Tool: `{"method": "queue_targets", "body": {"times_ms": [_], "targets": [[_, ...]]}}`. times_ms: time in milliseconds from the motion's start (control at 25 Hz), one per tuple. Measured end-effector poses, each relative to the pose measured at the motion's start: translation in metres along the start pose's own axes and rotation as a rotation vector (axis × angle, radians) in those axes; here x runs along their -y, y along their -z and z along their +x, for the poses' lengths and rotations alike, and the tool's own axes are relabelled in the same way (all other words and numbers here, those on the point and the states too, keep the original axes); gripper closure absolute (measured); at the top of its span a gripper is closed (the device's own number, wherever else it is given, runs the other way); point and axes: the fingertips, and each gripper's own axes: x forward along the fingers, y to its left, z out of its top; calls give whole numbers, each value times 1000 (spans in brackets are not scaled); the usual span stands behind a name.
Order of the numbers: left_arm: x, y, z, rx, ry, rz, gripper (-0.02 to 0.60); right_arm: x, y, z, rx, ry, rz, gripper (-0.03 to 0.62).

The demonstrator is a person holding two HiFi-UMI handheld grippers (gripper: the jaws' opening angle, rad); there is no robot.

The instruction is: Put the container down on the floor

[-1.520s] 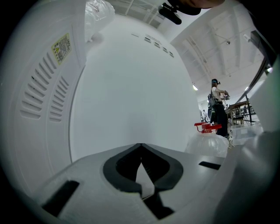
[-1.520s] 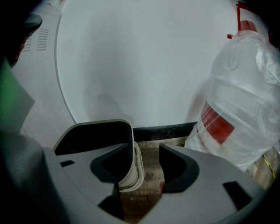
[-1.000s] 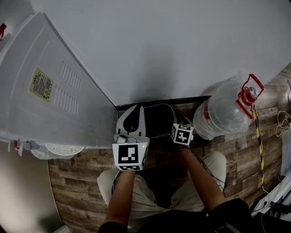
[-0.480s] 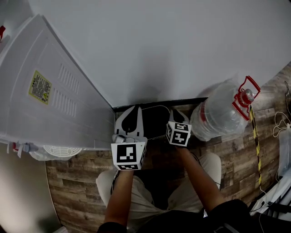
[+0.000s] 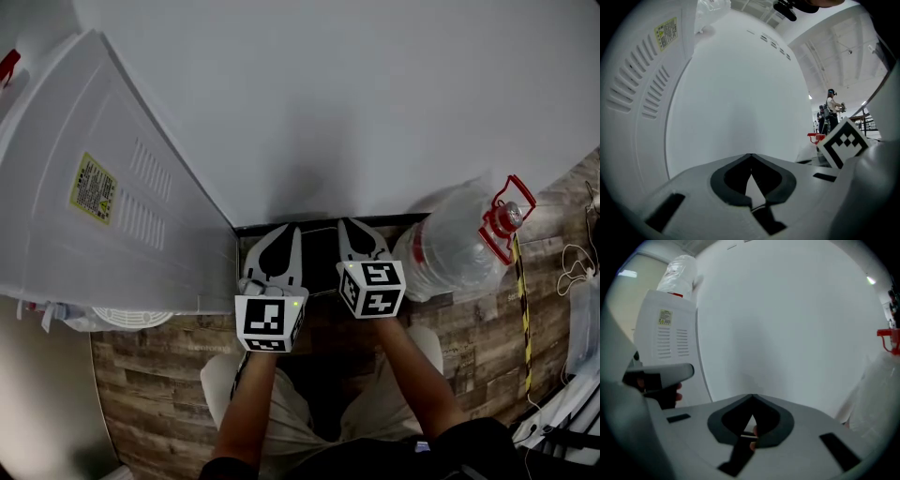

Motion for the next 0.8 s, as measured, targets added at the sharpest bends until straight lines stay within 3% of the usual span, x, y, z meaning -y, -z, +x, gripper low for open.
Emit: {"method": "queue_targets", "body": {"times_ms": [120,280,800], "targets": [[3,1,1,-10,59,4,565,-16,-20,-3,24,-49,0,566],[-8,-14,-7,-4,70,-48,565,-32,-48,-13,50,-88,-18,566],[-26,-147,-38,-7,71,-69,565,-74,-169,-61,36,-105,-3,566]]}}
